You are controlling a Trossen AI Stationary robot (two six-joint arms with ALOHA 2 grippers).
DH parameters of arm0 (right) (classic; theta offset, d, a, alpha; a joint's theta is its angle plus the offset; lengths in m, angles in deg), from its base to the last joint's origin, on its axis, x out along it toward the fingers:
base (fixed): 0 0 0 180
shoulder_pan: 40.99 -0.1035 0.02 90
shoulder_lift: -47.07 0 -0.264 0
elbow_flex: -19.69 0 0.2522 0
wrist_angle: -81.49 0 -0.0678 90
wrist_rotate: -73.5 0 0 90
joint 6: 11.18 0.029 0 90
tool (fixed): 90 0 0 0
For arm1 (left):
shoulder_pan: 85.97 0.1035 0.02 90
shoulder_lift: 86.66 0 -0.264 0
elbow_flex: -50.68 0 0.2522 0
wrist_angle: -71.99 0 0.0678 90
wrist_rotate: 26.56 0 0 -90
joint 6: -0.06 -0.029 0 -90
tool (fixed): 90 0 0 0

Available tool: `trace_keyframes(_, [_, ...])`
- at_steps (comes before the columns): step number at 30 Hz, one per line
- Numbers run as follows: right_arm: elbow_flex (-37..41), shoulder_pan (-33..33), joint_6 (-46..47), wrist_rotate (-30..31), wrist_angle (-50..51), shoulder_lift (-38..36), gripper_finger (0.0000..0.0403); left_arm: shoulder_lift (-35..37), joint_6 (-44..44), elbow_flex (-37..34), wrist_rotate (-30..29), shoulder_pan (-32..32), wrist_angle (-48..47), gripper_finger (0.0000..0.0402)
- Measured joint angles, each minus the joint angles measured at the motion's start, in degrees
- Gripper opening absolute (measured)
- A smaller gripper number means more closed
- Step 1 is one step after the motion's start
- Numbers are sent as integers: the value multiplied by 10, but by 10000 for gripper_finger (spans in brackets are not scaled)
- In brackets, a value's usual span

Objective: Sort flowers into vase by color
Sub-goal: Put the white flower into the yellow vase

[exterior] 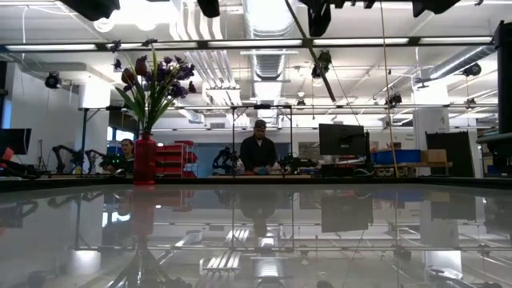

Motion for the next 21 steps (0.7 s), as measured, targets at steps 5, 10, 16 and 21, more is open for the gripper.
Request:
trace_keyframes(5, [0, -1, 1, 0, -4, 6, 9, 2, -1, 12, 0, 4, -10, 176])
trace_keyframes(10, [0, -2, 1, 0, -7, 6, 16, 7, -4, 15, -2, 6, -49, 92])
trace_keyframes(16, [0, -2, 10, -13, -2, 6, 53, 31, -17, 15, 3, 8, -83, 11])
trace_keyframes(21, [0, -5, 25, -20, 19, -6, 133, 101, -28, 15, 3, 8, -201, 2])
